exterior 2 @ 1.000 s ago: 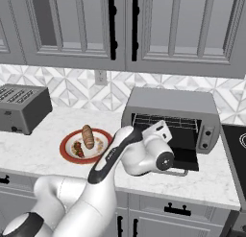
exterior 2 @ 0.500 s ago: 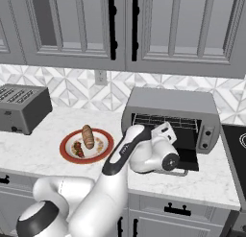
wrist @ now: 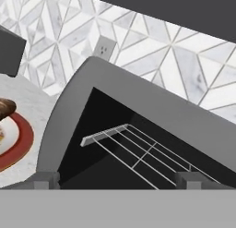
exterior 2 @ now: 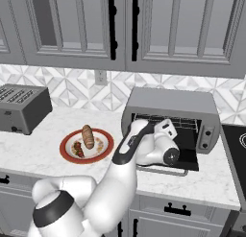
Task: Pick up the kebab skewer and baguette bread, and place them inside the toaster oven. Close the toaster oven door and start by setting the timer.
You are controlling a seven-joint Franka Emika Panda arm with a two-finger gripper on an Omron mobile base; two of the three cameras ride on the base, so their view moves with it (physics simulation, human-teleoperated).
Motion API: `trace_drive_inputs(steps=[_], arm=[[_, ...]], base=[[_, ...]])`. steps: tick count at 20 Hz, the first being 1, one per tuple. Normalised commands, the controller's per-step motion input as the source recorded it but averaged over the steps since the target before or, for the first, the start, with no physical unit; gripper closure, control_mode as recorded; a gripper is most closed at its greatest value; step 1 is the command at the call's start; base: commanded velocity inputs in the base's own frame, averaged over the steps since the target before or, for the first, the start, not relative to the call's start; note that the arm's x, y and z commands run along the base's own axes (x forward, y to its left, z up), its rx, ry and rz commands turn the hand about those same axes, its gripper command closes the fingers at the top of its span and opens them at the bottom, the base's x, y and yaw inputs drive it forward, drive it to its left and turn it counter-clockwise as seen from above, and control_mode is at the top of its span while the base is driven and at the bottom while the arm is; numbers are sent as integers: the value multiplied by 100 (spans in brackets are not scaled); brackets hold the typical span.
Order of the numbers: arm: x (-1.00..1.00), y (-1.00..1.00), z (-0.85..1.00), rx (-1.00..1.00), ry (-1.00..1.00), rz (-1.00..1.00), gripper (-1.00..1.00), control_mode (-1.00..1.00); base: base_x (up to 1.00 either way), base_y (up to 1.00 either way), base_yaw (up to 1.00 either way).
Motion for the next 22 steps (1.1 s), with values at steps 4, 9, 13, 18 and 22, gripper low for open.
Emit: trace_drive_inputs(steps=[4, 9, 13, 18, 22], arm=[[33, -3, -7, 0, 0, 0, -100, -100], [20, -6, -13, 0, 0, 0, -100, -100], [13, -6, -15, 0, 0, 0, -100, -100], [20, -3, -1, 0, -2, 0, -100, -100], [12, -3, -12, 0, 0, 0, -100, -100]], base=[[0, 0, 0], [0, 0, 0], [0, 0, 0], [0, 0, 0], [0, 0, 0]])
